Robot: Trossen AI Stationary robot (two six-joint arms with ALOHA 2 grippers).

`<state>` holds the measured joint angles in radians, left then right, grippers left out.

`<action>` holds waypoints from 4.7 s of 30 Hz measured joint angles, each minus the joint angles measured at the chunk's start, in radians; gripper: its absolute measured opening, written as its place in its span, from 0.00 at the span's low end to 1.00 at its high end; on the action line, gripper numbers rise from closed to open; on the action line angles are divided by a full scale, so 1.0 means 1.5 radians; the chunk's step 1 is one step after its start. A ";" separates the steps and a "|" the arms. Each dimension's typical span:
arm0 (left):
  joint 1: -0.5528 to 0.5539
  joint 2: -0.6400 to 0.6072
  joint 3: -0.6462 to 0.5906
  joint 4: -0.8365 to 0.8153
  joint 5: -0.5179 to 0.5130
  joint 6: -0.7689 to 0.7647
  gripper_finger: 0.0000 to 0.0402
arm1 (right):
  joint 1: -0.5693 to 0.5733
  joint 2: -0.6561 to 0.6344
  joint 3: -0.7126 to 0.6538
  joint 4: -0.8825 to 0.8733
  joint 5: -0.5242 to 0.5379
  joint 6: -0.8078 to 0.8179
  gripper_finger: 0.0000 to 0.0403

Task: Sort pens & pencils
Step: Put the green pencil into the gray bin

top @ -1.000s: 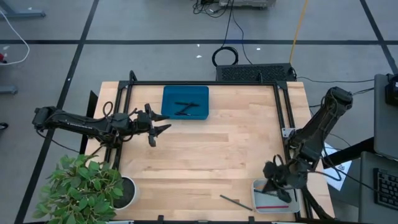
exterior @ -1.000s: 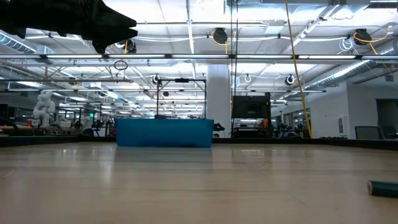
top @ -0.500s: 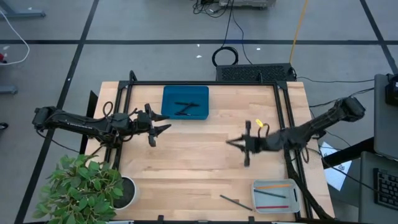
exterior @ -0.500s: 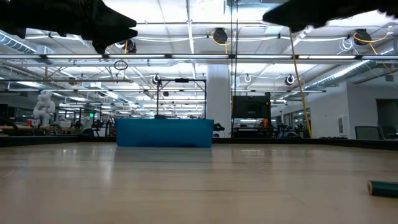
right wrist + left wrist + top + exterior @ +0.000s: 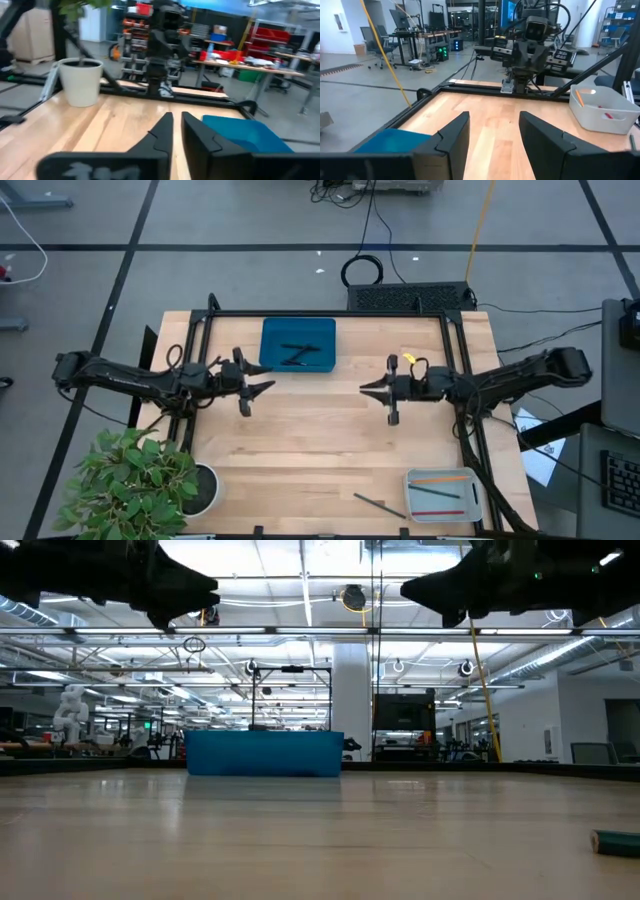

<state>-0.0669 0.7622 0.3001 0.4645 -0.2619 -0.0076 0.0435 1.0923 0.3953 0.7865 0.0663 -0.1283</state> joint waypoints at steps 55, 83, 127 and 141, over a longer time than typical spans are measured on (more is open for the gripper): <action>0.052 0.189 0.032 0.100 0.175 0.034 0.44 | 0.003 0.013 -0.007 -0.009 0.005 0.043 0.42; 0.052 0.189 0.032 0.092 0.139 0.038 0.44 | 0.325 0.115 0.158 -0.332 0.096 0.187 0.42; 0.052 0.188 0.032 0.086 0.138 0.036 0.44 | 0.454 0.475 0.384 -0.519 -0.238 0.617 0.24; 0.052 0.188 0.032 0.086 0.138 0.035 0.44 | 0.448 0.475 0.383 -0.539 -0.236 0.608 0.02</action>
<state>0.0116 1.0448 0.3477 0.5934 -0.0544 0.0451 0.7158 1.8042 0.9703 -0.0216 -0.2878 0.7841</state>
